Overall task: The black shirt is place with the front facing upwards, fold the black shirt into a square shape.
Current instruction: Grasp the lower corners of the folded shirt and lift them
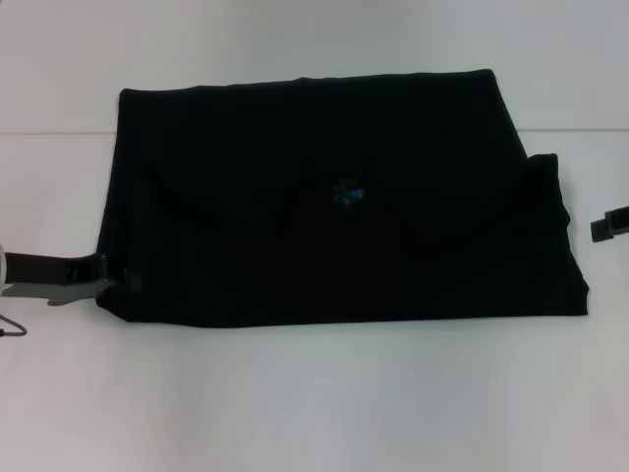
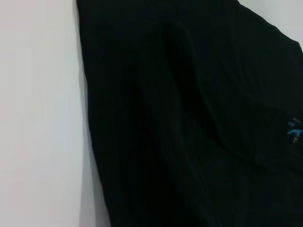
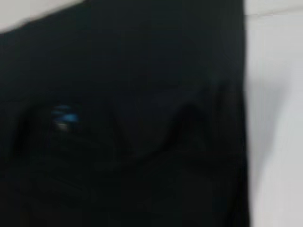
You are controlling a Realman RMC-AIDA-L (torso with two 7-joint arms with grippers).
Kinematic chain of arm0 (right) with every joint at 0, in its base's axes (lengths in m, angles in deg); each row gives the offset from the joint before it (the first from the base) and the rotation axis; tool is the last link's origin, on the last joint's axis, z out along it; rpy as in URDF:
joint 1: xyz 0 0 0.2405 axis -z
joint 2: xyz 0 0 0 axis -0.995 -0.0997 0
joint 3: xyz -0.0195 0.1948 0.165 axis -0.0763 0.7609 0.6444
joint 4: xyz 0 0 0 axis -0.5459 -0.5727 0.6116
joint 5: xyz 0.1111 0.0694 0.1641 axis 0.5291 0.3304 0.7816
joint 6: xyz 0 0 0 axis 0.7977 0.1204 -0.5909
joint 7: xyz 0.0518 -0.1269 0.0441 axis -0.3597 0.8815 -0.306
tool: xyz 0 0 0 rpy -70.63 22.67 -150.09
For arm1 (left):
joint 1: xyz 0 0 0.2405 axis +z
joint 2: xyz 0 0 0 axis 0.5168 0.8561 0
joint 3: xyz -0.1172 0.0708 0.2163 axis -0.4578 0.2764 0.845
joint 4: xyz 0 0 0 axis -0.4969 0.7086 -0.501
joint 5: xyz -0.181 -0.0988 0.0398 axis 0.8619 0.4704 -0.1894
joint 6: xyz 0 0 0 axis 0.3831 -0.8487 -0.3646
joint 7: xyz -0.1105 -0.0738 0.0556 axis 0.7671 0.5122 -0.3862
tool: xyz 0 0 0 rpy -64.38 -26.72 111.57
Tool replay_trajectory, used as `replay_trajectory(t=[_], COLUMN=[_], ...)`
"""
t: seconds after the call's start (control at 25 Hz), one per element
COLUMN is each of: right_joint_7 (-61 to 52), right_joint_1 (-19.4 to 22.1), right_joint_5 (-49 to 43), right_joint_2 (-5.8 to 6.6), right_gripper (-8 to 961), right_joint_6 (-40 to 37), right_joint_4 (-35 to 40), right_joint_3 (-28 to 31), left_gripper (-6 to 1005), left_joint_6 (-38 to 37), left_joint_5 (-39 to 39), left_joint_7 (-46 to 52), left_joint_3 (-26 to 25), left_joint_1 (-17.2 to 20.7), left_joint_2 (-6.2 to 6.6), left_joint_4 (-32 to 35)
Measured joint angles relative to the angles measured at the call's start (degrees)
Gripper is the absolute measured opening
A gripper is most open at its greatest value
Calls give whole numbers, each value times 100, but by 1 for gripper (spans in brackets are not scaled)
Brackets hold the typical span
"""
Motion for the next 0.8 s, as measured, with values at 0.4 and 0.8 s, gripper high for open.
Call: replay_trajectory(t=[0.4,0.8], right_joint_7=[5,68], right_joint_1=[-164,-234], right_joint_5=[-321,-330], right_joint_2=[-260,-427], right_gripper=[801,797], right_joint_6=[873,1361], right_joint_4=[-829,-1053], right_joint_3=[-463,-576], left_gripper=[31,31], left_joint_6=[-54,-121], left_joint_5=[37,57], left_joint_7=[-3,-32], left_joint_3=[-16,-22], left_joint_1=[-1,-3], left_joint_2=[-9,-10], left_joint_4=[12,22])
